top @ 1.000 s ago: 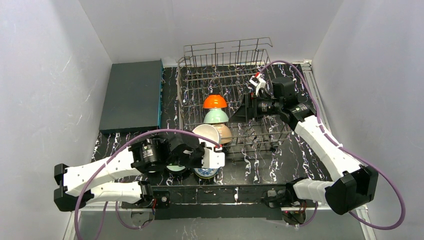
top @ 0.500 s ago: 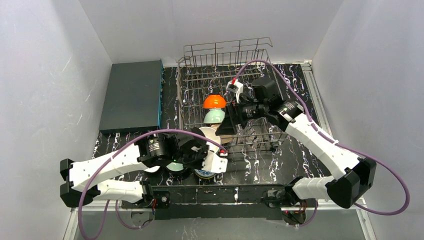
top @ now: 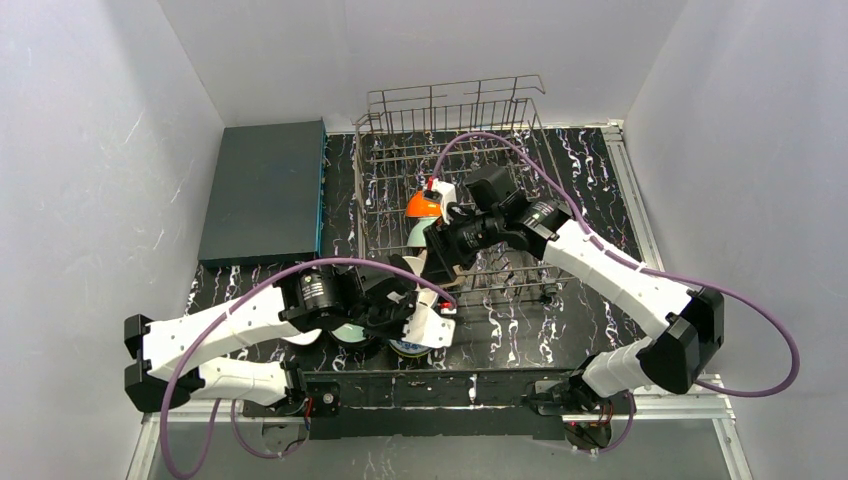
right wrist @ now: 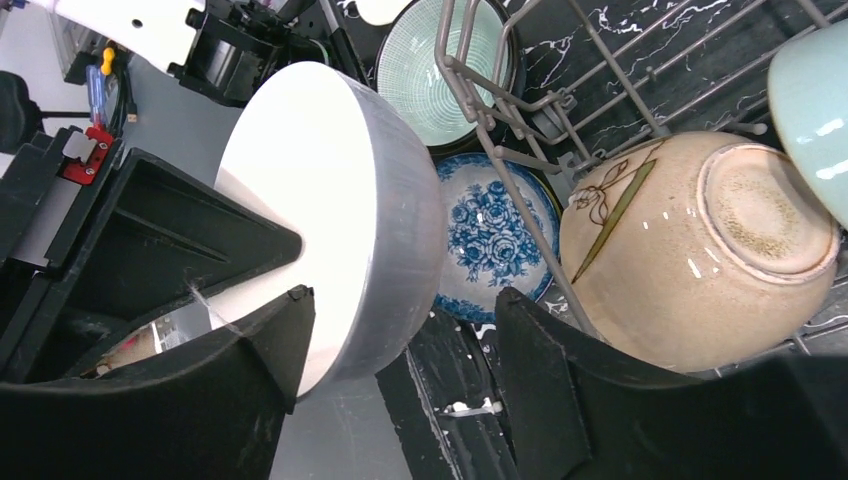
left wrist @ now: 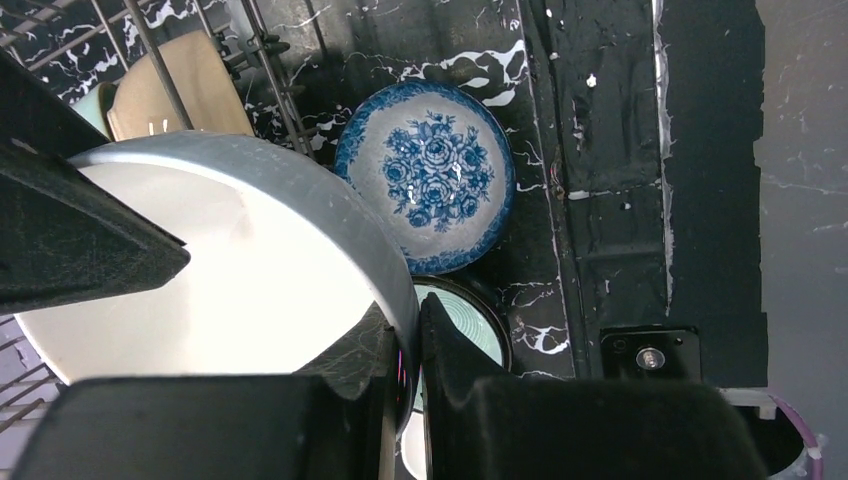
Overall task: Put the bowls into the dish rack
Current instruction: Place the bowl in the dish rack.
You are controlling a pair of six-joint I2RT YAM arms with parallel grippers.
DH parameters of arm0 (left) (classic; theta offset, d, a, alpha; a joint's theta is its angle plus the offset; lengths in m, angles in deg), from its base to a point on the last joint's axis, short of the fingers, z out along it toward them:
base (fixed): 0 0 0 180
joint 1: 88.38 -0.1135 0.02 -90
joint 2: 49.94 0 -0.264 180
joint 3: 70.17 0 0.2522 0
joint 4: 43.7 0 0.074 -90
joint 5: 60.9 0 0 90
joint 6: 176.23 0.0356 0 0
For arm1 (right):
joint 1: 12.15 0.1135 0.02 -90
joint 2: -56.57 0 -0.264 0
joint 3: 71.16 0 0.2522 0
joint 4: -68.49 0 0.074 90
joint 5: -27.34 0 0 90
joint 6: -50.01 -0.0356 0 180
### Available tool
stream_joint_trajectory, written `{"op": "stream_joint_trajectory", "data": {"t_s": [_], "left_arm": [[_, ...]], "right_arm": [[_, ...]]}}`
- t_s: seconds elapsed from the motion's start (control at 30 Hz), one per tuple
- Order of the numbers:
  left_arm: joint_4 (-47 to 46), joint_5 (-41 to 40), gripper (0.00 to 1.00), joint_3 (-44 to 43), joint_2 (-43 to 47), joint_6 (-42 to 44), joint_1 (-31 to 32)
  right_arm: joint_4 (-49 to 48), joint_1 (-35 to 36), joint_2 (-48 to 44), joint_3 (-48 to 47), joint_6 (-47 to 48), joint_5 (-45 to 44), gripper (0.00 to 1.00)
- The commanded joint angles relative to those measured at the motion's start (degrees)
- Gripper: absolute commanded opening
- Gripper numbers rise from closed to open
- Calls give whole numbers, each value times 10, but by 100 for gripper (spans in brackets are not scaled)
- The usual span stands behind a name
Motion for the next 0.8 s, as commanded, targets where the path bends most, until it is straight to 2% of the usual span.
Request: {"op": "stream_joint_trajectory", "data": {"t_s": [0.0, 0.1, 0.23, 0.43, 0.57, 0.73, 0.77], "left_arm": [[-9, -25, 0, -35, 4, 8, 3], [-9, -43, 0, -39, -1, 0, 3], [-6, -51, 1, -45, -6, -2, 2], [6, -89, 17, -62, -12, 3, 3], [10, -115, 30, -71, -7, 15, 3], [4, -157, 63, -72, 9, 22, 3], [-2, -170, 67, -71, 14, 19, 3]], "right_arm": [[14, 8, 10, -25, 20, -6, 70], [10, 9, 15, -27, 19, 1, 60], [4, 10, 17, -29, 17, 7, 38], [0, 10, 19, -30, 14, -5, 1], [-10, 10, 17, -29, 3, -41, 1], [-16, 2, 15, -30, -12, -90, 1], [-19, -2, 12, -28, -16, -93, 1]]}}
